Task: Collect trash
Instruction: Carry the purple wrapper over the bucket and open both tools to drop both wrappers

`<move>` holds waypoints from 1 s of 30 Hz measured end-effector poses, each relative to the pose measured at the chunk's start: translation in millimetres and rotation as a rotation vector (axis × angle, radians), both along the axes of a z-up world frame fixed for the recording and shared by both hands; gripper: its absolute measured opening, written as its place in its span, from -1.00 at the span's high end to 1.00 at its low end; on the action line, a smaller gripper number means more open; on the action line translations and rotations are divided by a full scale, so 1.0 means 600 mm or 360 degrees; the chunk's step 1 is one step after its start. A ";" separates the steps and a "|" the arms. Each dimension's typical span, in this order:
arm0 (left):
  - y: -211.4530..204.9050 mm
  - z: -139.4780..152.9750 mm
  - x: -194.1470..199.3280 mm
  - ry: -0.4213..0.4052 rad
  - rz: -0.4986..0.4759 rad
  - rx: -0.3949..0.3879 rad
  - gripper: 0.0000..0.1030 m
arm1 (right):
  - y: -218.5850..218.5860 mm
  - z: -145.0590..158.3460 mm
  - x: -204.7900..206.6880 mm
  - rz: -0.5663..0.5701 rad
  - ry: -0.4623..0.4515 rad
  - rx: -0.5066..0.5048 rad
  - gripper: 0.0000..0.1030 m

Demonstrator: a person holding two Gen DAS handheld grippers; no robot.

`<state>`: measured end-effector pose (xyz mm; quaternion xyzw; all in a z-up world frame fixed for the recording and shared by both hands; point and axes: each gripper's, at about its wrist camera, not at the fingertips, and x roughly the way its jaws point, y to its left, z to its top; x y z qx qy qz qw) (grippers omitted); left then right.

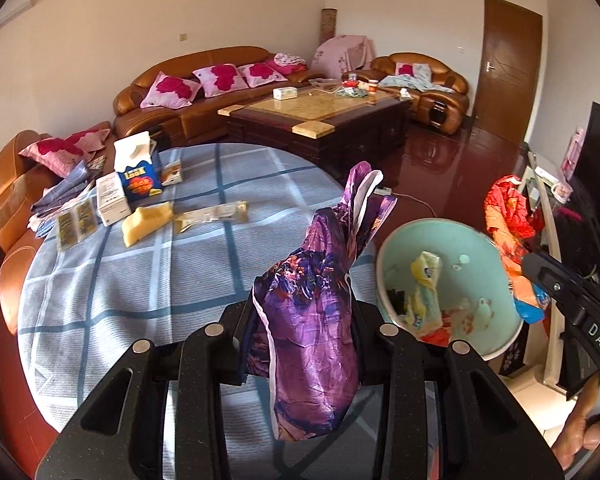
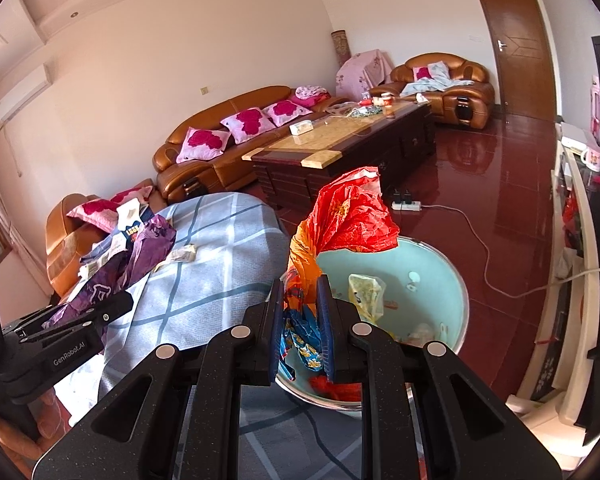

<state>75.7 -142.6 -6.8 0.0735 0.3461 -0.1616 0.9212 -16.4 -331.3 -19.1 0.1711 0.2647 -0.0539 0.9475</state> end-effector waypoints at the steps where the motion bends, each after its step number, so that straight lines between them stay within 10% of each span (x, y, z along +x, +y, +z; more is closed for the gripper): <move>1: -0.008 0.000 -0.003 -0.0001 -0.0014 0.0003 0.31 | -0.004 -0.001 -0.001 -0.0009 0.0002 0.0003 0.67; 30: -0.176 -0.056 0.011 0.0102 -0.0197 0.0153 0.30 | -0.094 -0.090 0.032 -0.0141 0.0193 0.0130 0.66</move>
